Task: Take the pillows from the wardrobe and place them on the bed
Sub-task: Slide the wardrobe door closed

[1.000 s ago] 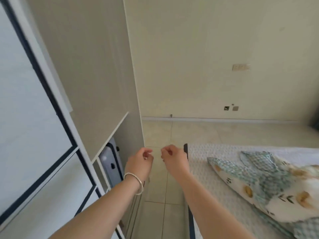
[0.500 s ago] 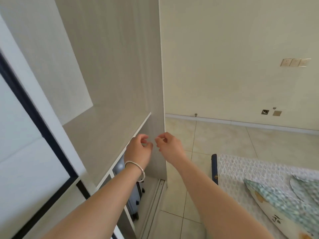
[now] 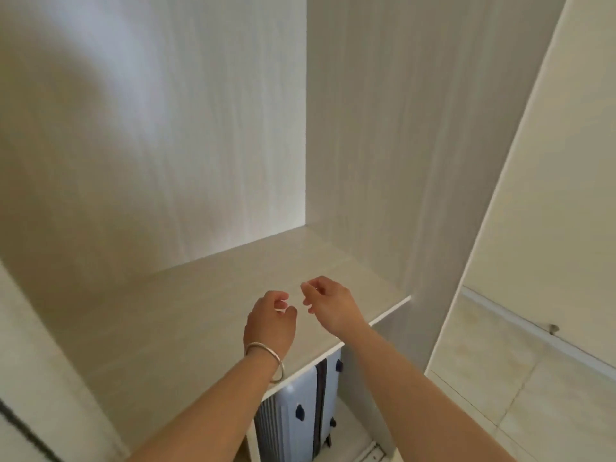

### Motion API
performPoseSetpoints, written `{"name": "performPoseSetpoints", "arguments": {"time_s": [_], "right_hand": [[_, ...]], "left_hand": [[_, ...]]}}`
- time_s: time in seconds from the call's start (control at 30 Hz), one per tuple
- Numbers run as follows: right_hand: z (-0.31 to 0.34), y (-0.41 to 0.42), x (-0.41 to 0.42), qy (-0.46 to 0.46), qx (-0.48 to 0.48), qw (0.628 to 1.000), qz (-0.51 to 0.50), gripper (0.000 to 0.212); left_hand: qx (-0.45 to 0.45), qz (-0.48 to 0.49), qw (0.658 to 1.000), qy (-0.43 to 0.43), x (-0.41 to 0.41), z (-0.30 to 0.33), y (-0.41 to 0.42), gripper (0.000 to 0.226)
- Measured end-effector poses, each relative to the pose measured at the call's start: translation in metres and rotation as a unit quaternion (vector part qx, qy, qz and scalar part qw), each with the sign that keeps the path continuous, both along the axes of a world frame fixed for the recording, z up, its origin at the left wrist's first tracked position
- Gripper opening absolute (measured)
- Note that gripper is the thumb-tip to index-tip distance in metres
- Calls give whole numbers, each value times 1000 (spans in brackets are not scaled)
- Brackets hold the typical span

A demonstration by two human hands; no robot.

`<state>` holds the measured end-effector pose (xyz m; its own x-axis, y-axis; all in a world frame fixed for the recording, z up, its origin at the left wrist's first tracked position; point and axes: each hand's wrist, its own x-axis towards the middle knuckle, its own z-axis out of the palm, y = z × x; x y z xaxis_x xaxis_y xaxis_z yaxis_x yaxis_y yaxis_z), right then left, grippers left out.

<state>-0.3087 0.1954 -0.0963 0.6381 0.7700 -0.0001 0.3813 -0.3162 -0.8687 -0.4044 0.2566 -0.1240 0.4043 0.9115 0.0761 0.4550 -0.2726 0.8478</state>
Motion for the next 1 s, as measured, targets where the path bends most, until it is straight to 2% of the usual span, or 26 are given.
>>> {"name": "performPoseSetpoints", "arguments": {"time_s": [0.23,0.43,0.6,0.73,0.87,1.0], "right_hand": [[3,79,-8,4,30,991,128,24],[8,138,-16,-12,54,959,277,16],[15,140,-61,-26,77,905,419,17],[30,116,-106,-23,118,848,516,13],[46,85,-143,-14,154,802,577,14],[67,65,-159,23,204,789,579,19]], "left_hand": [[33,121,992,-8,-6,4,49,24],[39,244,969,-16,-24,2,62,24],[74,382,919,-58,-52,14,34,23],[112,478,870,-44,-84,32,-10,27],[151,495,855,-11,-107,53,-53,35],[179,494,848,72,-107,74,-77,36]]}}
